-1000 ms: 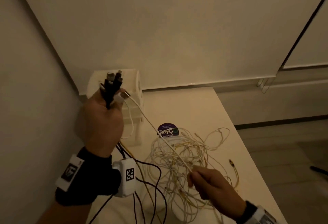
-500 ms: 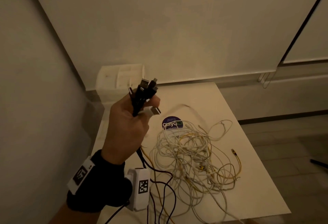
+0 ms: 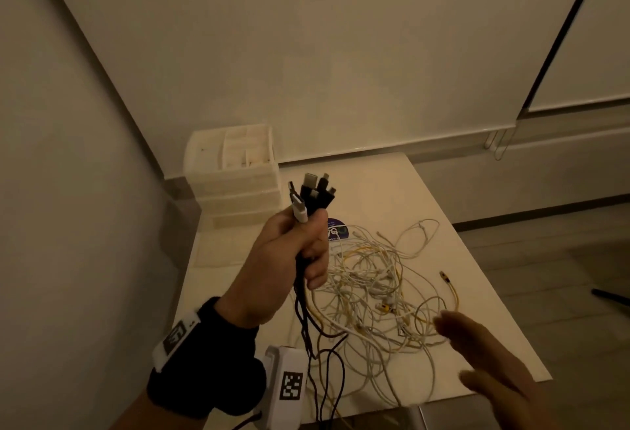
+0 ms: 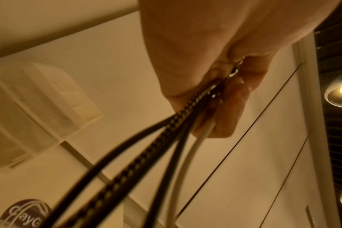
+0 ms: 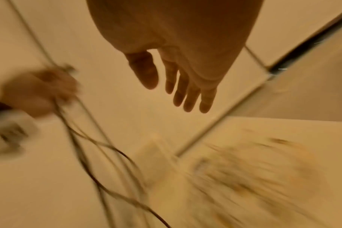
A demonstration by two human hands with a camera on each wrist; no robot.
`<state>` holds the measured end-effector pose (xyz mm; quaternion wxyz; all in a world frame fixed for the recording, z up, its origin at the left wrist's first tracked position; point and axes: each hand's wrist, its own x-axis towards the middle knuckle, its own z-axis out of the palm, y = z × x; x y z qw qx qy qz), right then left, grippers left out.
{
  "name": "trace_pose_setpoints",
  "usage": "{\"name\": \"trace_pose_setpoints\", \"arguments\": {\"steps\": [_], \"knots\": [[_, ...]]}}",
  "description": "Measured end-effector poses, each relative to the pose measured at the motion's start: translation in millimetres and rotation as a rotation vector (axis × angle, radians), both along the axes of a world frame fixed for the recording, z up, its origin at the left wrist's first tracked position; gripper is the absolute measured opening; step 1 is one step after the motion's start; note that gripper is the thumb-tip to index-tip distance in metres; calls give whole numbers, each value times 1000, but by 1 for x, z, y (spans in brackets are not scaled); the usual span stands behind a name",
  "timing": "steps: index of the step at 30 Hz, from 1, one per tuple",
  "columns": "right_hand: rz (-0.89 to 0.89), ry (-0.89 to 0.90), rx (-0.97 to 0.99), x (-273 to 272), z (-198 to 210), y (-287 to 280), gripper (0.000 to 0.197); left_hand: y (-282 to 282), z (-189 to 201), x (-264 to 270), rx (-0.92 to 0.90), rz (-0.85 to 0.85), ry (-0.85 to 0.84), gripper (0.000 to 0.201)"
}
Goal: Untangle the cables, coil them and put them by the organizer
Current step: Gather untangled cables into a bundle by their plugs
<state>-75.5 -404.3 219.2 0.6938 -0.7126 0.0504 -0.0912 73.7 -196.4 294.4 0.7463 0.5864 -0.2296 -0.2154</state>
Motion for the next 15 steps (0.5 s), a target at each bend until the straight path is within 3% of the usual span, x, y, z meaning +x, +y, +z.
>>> {"name": "trace_pose_setpoints", "arguments": {"steps": [3, 5, 7, 10, 11, 15], "knots": [[254, 20, -245, 32, 33, 41, 59, -8, -4, -13, -3, -10, 5, 34], [415, -75, -444, 57, 21, 73, 40, -11, -4, -19, -54, -4, 36, 36], [441, -53, -422, 67, 9, 97, 27, -10, -3, -23, -89, 13, 64, 39], [444, -76, -204, 59, -10, 117, 19, -1, -2, -27, -103, 55, 123, 39], [425, -112, -224, 58, -15, 117, 19, 3, -2, -28, -100, 64, 143, 39], [468, -87, -356, 58, -55, 100, 42, 17, -1, -25, -120, 118, 145, 37]]}}
